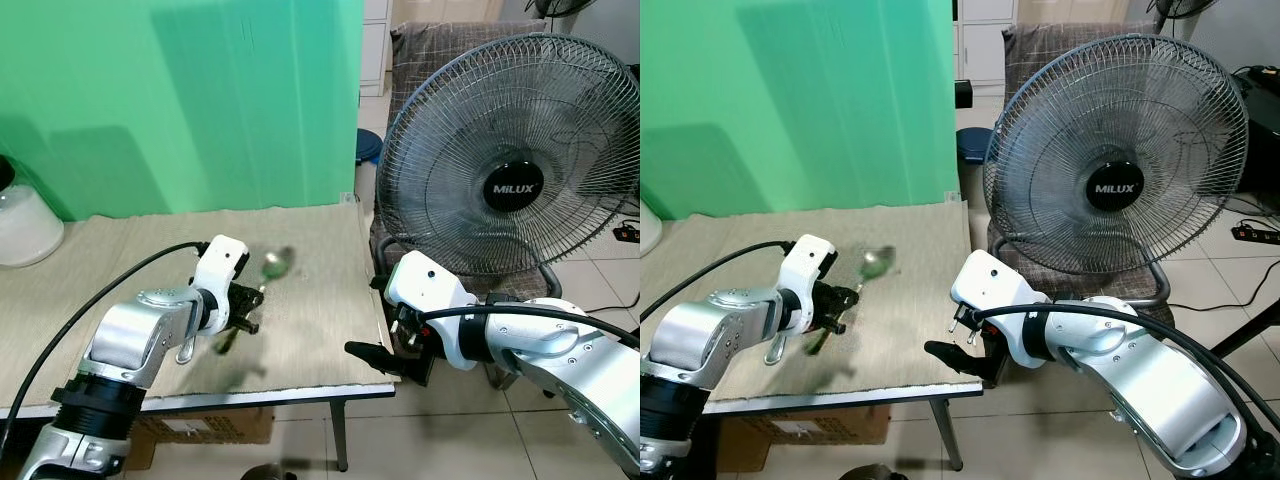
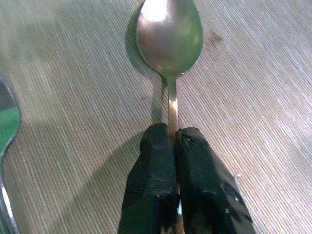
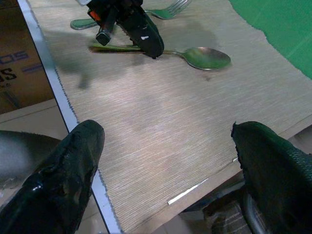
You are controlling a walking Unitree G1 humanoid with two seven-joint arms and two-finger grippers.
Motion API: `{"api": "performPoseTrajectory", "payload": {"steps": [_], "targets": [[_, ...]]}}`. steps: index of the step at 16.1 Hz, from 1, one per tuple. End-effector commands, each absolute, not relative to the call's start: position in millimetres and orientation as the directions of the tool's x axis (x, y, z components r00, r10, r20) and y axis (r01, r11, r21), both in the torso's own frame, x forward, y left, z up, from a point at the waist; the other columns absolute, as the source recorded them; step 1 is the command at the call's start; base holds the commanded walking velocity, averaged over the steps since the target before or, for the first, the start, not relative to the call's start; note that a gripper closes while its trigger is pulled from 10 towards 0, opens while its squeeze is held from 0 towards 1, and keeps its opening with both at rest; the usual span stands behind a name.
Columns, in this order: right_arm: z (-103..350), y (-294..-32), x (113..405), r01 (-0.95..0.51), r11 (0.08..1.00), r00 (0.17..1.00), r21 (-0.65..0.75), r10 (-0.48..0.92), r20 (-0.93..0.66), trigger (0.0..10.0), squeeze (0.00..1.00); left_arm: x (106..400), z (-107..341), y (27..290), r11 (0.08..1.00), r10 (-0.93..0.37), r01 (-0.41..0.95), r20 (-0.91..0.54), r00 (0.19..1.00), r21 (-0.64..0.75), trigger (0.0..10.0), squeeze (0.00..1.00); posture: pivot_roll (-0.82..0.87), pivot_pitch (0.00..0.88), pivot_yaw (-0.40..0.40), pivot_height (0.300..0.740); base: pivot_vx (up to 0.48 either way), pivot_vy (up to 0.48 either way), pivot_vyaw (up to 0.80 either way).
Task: Setting the table
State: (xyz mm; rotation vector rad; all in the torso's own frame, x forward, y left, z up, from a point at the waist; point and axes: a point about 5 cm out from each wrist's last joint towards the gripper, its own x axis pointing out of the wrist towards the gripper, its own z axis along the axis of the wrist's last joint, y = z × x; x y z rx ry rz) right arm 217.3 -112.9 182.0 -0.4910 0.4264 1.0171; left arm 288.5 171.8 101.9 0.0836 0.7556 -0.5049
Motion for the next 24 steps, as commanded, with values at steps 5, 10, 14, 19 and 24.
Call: {"api": "performPoseTrajectory", "payload": {"steps": [5,10,14,19,24], "targets": [[184,-112,218,-0.880,0.431,0.465,-0.200,0.693,-0.551,10.0,0.00,283,92,177,0.878,-0.389,0.469,-0.715,0.581,-0.096,0.0,0.00,-0.04,0.000,0.087,0.740,0.000,0.000,0.00],[187,-114,220,-0.863,0.462,0.495,-0.204,0.693,-0.524,10.0,0.00,282,118,175,0.836,-0.477,0.541,-0.608,0.635,-0.091,0.0,0.00,-0.04,0.000,0.090,0.740,0.000,0.000,0.00],[208,-129,231,-0.706,0.681,0.702,-0.195,0.637,-0.318,10.0,0.00,266,174,158,0.749,-0.653,0.650,-0.304,0.694,-0.127,0.0,0.00,-0.06,0.000,0.096,0.740,0.000,0.000,0.00],[201,-146,230,-0.347,0.931,0.928,-0.109,0.324,-0.187,10.0,0.00,255,202,126,0.767,-0.641,0.641,-0.061,0.765,-0.025,1.6,0.00,-0.07,0.000,0.078,0.740,0.000,0.000,-0.30],[206,-165,234,-0.147,0.977,0.986,-0.152,0.133,-0.099,10.0,0.00,252,188,139,0.905,-0.425,0.425,-0.029,0.905,0.004,10.0,0.00,-0.07,0.000,0.072,0.740,0.000,0.000,-0.78]]}}
